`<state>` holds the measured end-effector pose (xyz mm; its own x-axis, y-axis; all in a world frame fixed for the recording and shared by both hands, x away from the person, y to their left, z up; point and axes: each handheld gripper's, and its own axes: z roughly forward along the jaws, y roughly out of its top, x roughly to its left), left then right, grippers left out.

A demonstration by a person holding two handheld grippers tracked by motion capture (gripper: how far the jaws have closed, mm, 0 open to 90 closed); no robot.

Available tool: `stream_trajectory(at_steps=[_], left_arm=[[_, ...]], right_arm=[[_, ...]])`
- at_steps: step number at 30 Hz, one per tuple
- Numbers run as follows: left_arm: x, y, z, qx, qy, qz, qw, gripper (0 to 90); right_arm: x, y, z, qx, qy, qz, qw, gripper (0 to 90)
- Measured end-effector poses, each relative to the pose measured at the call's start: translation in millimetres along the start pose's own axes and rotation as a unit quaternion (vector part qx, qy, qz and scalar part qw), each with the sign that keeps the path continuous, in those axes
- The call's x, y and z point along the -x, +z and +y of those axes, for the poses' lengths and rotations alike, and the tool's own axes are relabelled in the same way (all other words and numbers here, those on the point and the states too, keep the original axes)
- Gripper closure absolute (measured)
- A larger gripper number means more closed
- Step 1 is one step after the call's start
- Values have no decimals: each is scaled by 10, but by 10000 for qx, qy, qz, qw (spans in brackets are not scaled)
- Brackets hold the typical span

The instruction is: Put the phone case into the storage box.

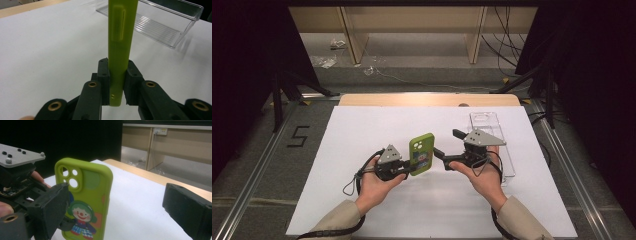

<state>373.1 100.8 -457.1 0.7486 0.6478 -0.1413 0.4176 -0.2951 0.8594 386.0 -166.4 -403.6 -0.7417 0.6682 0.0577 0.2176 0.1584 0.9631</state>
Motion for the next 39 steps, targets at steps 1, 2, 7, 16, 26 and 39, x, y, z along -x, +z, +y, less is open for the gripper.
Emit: stream_trajectory(at_steps=[1, 2, 7, 16, 26, 39], left_arm=[[1, 0, 1, 7, -4, -1, 10000, 773], [3, -1, 2, 18, -2, 11, 10000, 774], [11, -1, 9, 43, -15, 55, 10000, 774], [28, 10, 23, 76, -28, 96, 9999, 773], [78, 51, 53, 105, -13, 65, 9999, 773], [136, 117, 80, 96, -30, 52, 9999, 773]], right_arm=[[-3, 1, 0, 6, -1, -9, 10000, 77], [-8, 3, 2, 15, -1, -10, 10000, 73], [-21, 6, 4, 40, 10, -24, 10000, 68], [-49, 33, -7, 73, 61, -12, 10000, 63], [-89, 42, 12, 167, 79, -9, 9998, 50], [-122, 55, 22, 204, 93, -28, 9997, 43]])
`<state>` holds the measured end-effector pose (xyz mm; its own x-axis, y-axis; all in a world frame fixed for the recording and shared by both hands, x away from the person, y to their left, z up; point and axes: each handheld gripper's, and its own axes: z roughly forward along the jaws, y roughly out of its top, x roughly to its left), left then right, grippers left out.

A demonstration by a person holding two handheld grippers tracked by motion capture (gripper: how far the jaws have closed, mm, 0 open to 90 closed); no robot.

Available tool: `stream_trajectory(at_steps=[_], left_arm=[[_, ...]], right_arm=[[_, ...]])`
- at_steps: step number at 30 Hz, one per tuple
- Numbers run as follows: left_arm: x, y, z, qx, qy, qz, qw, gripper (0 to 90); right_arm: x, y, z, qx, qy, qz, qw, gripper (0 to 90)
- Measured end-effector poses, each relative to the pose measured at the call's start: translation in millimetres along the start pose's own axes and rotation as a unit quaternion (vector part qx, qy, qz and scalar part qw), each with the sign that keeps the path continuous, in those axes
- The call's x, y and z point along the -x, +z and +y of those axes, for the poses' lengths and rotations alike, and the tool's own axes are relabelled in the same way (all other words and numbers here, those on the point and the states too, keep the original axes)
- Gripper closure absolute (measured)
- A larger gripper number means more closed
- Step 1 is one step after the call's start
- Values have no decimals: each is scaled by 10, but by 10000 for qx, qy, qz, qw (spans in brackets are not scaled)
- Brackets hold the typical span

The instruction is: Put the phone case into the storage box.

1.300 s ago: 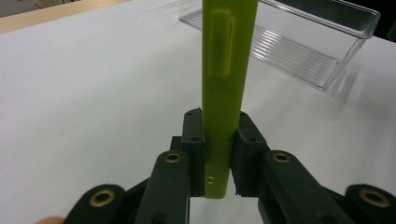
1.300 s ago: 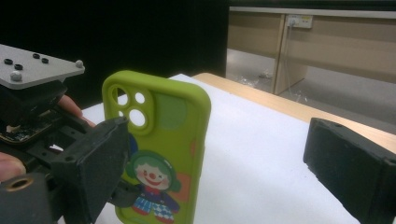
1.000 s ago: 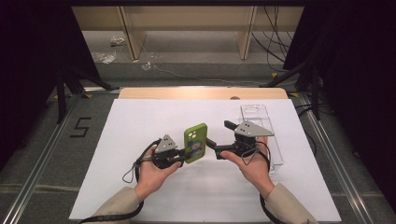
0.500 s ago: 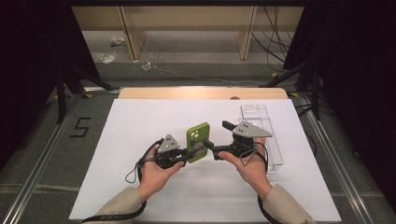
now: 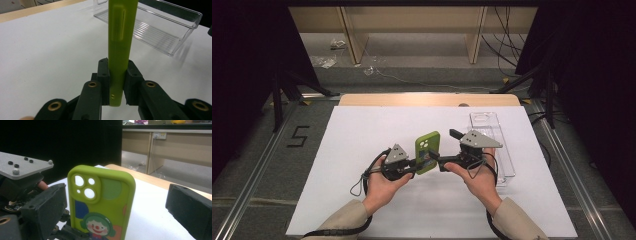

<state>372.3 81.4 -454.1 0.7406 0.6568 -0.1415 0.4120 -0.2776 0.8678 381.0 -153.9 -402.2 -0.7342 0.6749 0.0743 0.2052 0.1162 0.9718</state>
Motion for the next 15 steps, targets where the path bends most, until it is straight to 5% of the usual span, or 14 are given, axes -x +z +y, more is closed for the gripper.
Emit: stream_trajectory(at_steps=[15], left_arm=[[67, 68, 24, -10, 20, 19, 10000, 773]], right_arm=[[-17, 31, -23, -9, 70, -68, 10000, 39]])
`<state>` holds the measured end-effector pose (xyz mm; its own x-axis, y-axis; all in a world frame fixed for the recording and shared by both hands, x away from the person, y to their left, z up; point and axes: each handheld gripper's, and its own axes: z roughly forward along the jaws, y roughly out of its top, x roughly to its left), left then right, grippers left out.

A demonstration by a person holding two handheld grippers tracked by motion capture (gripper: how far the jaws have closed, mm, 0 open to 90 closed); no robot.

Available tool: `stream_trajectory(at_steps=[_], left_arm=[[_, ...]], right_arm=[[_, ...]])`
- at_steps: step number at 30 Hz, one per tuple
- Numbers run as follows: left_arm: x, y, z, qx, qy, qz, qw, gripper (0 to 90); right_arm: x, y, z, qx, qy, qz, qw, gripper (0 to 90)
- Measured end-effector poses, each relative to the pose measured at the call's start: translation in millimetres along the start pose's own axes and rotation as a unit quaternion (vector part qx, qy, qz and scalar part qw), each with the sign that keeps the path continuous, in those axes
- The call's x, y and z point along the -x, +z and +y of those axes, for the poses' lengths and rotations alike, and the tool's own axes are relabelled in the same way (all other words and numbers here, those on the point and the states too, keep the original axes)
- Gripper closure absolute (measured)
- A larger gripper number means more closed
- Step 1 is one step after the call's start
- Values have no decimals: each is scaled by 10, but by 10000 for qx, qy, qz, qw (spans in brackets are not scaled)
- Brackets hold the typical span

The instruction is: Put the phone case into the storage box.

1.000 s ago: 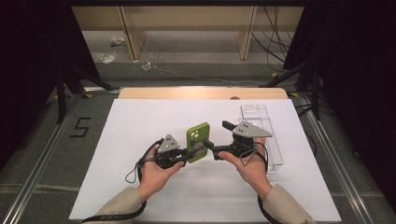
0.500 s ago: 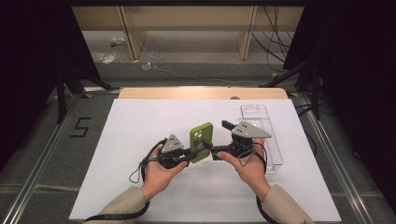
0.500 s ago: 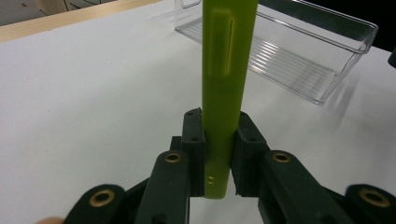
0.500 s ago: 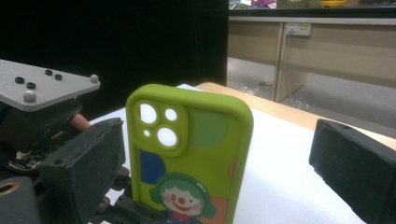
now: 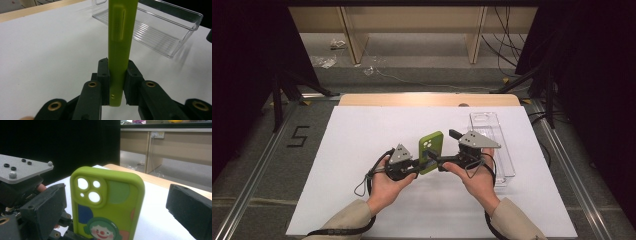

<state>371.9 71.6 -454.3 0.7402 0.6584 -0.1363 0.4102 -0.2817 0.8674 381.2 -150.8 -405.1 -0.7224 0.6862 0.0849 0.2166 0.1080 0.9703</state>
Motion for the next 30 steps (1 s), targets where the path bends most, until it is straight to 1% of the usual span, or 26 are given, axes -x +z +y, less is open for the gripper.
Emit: stream_trajectory(at_steps=[4, 11, 21, 25, 30], left_arm=[[16, 15, 12, 6, -1, -4, 10000, 773], [50, 42, 20, 6, 7, -20, 10000, 773], [94, 67, 28, -4, 20, -53, 10000, 773], [111, 77, 29, 4, 18, -51, 10000, 772], [128, 87, 37, 17, 43, 8, 10000, 772]], right_arm=[[-7, 16, -10, -11, -13, 1, 10000, 37], [-5, 28, -24, -12, 4, -66, 10000, 36], [-17, 48, -35, -25, 22, -78, 10000, 36], [-11, 54, -40, -27, 33, -117, 9999, 36], [-6, 62, -55, -17, 69, -174, 9998, 38]])
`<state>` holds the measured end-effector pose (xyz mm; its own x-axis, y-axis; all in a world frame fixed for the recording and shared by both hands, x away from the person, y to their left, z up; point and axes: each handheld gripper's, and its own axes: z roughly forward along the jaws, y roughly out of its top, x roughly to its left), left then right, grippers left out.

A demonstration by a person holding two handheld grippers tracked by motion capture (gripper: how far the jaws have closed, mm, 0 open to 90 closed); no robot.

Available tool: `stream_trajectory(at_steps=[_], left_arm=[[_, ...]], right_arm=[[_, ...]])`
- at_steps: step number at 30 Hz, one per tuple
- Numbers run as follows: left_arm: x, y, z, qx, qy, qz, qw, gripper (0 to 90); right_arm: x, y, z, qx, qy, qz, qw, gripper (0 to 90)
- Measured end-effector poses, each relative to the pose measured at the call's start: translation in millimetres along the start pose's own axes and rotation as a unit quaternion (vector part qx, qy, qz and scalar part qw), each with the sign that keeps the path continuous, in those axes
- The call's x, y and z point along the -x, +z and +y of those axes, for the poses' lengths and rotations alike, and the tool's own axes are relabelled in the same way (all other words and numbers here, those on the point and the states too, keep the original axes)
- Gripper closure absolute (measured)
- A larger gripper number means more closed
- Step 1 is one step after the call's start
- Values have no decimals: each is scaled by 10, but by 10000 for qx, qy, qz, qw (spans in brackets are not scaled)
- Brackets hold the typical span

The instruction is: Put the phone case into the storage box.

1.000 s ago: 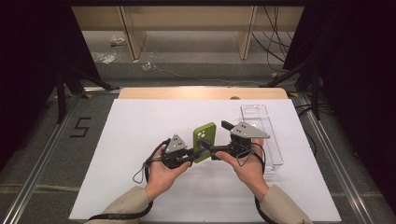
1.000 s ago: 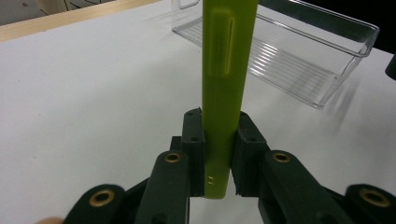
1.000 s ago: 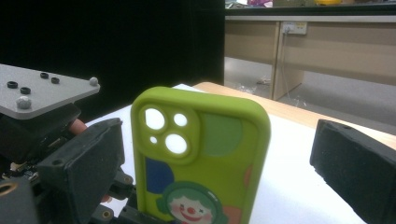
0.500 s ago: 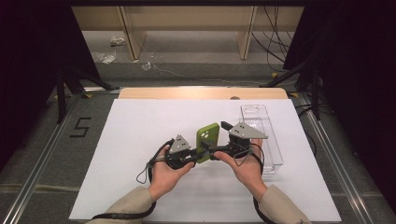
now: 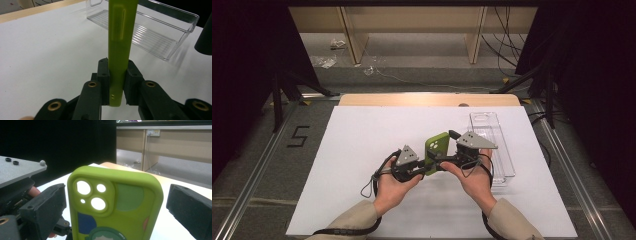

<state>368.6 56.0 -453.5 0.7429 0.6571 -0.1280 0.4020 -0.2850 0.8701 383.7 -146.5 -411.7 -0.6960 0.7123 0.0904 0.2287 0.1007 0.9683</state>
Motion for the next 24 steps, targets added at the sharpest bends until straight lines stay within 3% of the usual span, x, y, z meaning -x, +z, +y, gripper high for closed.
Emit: stream_trajectory(at_steps=[24], left_arm=[[52, 44, 5, 7, -9, -62, 10000, 772]], right_arm=[[-11, 19, -12, -6, 52, -79, 10000, 51]])
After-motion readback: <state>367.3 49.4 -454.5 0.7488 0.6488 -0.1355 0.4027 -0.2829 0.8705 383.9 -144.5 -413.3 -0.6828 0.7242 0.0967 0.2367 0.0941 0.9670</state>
